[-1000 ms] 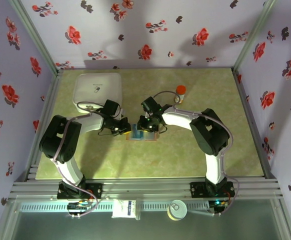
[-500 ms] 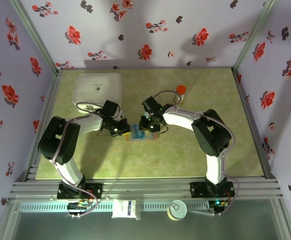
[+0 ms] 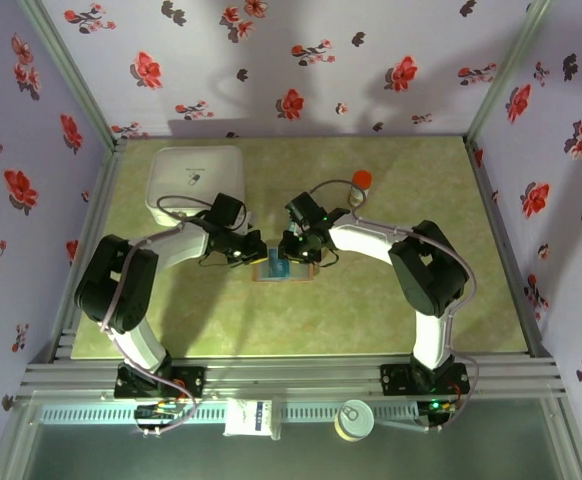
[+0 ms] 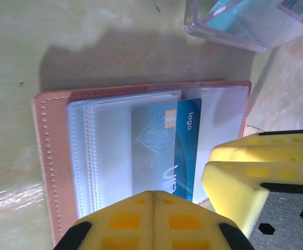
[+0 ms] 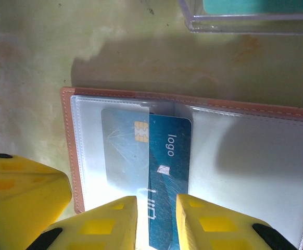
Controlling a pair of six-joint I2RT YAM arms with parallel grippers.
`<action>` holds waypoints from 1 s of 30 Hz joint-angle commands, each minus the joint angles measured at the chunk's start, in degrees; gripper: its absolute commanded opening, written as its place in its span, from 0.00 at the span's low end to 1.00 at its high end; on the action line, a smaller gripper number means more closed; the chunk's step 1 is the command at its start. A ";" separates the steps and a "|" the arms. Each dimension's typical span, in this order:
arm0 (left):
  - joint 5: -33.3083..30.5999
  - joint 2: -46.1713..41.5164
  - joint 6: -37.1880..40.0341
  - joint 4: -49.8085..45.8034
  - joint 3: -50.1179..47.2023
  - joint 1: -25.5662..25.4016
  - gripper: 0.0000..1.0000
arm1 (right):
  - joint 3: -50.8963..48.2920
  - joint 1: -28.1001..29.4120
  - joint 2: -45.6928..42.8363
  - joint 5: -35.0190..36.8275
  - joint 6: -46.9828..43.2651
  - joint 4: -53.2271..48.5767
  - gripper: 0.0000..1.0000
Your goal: Take the credit cards out of the card holder
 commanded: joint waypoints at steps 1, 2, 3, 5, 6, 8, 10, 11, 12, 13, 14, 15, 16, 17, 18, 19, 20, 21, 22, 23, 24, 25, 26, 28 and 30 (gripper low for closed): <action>0.19 2.30 -0.11 -1.56 1.56 -0.71 0.01 | -1.01 -0.21 -0.43 0.26 0.04 0.27 0.27; 0.07 2.73 0.07 -1.48 1.60 -0.81 0.00 | -1.17 -0.29 -0.33 0.11 -0.01 0.45 0.27; 0.06 3.15 0.12 -1.23 1.54 -0.84 0.00 | -1.37 -0.40 -0.23 -0.10 0.06 0.75 0.27; 0.14 3.79 -0.01 -0.68 1.26 -0.80 0.00 | -1.54 -0.56 0.24 -0.65 0.10 1.32 0.27; 0.10 4.15 0.09 -0.62 1.21 -0.85 0.00 | -1.70 -0.64 0.50 -0.97 0.08 1.64 0.27; -0.48 4.38 0.38 -0.83 0.99 -0.80 0.00 | -1.78 -0.73 1.14 -1.67 0.14 2.27 0.27; -1.37 4.60 0.74 -1.32 0.81 -0.80 0.00 | -1.94 -0.87 1.60 -2.02 0.22 2.57 0.27; -1.73 4.67 0.91 -1.72 0.68 -0.81 0.00 | -2.02 -0.91 1.79 -2.12 0.19 2.70 0.27; -2.03 4.84 1.18 -2.08 0.72 -0.81 0.00 | -2.11 -0.91 1.83 -2.12 0.18 2.76 0.27; -2.14 4.88 1.23 -2.22 0.59 -0.87 0.00 | -2.23 -0.99 1.80 -2.06 0.17 2.89 0.27; -2.29 4.97 1.26 -2.26 0.55 -0.80 0.00 | -2.31 -1.00 1.86 -1.94 0.12 2.77 0.27; -2.39 5.02 1.41 -2.43 0.46 -0.81 0.00 | -2.49 -1.08 1.83 -1.87 0.08 2.74 0.27; -2.48 5.05 1.38 -2.57 0.46 -0.82 0.00 | -2.59 -1.16 1.82 -1.73 0.13 2.75 0.27; -2.50 5.03 1.49 -2.63 0.46 -0.80 0.00 | -2.68 -1.22 1.85 -1.68 0.08 2.74 0.27; -2.50 4.99 1.46 -2.65 0.46 -0.80 0.00 | -2.72 -1.26 1.88 -1.85 0.08 2.90 0.27; -2.55 5.04 1.45 -2.77 0.46 -0.84 0.00 | -2.77 -1.26 2.10 -2.03 0.13 2.99 0.28; -2.55 5.03 1.46 -2.83 0.54 -0.81 0.00 | -2.70 -1.26 2.22 -2.05 0.10 3.02 0.28; -2.63 5.01 1.45 -2.88 0.61 -0.84 0.00 | -2.65 -1.26 2.39 -2.05 0.08 2.93 0.28; -2.67 4.96 1.45 -2.96 0.62 -0.85 0.00 | -2.71 -1.26 2.37 -2.42 0.15 3.27 0.28; -2.59 4.97 1.45 -2.94 0.71 -0.79 0.00 | -2.98 -1.28 2.28 -2.87 0.31 3.96 0.28; -2.59 4.88 1.50 -2.95 0.72 -0.84 0.00 | -3.20 -1.35 2.26 -3.48 0.61 4.73 0.28; -2.60 4.88 1.48 -2.97 0.74 -0.87 0.00 | -3.45 -1.35 2.22 -4.07 0.77 5.44 0.28; -2.65 4.96 1.46 -2.94 0.81 -0.85 0.00 | -3.79 -1.43 2.14 -4.62 1.00 6.33 0.28; -2.60 4.92 1.46 -3.03 0.88 -0.80 0.00 | -4.93 -1.52 1.66 -6.01 2.08 8.90 0.27; -2.65 4.67 1.46 -3.06 0.66 -0.80 0.00 | -5.97 -1.70 1.08 -7.19 2.99 11.39 0.26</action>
